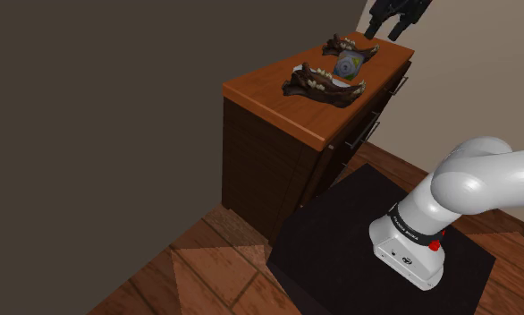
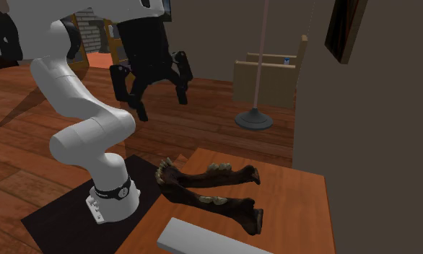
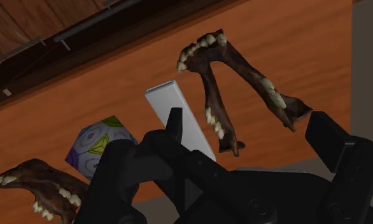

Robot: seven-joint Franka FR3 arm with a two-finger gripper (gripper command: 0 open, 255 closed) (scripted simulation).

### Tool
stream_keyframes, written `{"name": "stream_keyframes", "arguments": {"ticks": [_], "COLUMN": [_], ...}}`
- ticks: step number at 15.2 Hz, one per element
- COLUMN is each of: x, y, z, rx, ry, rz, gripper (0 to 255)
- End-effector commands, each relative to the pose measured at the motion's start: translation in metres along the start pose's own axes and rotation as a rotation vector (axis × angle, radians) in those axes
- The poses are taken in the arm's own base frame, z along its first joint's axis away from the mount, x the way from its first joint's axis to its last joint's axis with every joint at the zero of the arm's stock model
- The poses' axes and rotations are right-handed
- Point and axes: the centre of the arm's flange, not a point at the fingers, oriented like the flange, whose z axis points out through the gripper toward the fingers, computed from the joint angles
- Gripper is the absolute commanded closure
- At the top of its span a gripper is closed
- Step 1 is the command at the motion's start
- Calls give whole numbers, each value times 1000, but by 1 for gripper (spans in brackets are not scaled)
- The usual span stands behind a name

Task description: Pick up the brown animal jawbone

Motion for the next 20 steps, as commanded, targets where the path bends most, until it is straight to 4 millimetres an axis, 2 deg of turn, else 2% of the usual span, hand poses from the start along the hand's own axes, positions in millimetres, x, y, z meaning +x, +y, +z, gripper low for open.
{"name": "stream_keyframes", "arguments": {"ticks": [1,8,14,20], "x": [0,43,63,59], "y": [0,-43,-88,-90], "z": [0,76,144,176], "rx": [0,-42,-78,-81], "ry": [0,-39,-73,-76], "rz": [0,-392,-729,-757], "gripper": [0,0,0,0]}}
